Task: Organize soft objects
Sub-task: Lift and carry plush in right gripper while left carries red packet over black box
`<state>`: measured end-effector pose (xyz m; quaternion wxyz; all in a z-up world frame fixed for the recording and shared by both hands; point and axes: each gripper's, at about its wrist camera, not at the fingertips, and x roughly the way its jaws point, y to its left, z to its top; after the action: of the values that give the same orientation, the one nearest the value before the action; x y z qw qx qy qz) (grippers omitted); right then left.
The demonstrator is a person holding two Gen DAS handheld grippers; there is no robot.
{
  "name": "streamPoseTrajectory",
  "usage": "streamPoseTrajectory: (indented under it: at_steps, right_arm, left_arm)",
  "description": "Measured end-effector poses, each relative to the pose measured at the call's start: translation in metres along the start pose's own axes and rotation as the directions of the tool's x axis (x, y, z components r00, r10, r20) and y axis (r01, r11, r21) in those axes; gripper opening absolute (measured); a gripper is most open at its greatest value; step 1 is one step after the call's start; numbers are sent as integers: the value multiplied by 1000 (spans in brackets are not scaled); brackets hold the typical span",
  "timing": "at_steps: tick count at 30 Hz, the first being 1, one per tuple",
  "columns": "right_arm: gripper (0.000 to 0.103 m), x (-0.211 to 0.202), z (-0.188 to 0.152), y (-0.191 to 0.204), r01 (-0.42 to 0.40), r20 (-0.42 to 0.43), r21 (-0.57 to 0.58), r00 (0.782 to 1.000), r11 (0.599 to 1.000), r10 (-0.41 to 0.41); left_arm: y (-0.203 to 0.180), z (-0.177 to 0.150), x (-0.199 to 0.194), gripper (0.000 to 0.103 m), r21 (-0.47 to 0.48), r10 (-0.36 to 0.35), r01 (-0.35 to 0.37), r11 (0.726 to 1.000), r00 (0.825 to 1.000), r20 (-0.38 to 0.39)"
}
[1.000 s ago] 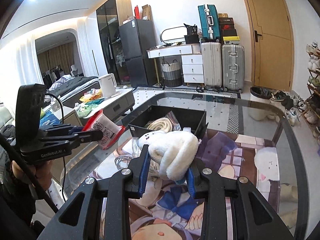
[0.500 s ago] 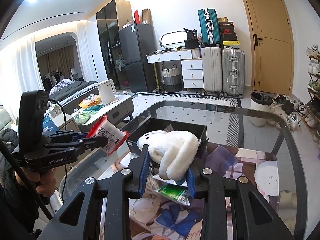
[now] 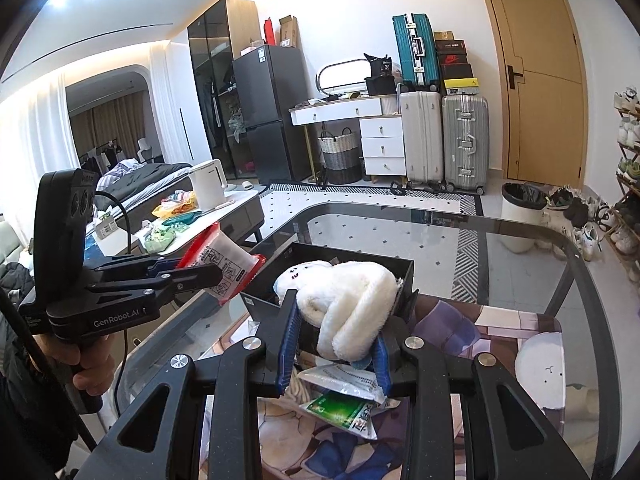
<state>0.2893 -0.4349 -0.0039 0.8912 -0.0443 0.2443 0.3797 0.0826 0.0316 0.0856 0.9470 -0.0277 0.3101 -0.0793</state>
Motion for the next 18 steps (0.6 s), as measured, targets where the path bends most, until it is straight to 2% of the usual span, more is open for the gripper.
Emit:
streamPoseTrajectory:
  at_steps: [18]
  right_arm:
    - [32,47,8,-11,-1,-39,-3,999,1000,0]
  left_arm:
    - [8,10,34,19,3,7,-7,1000,1000,-27]
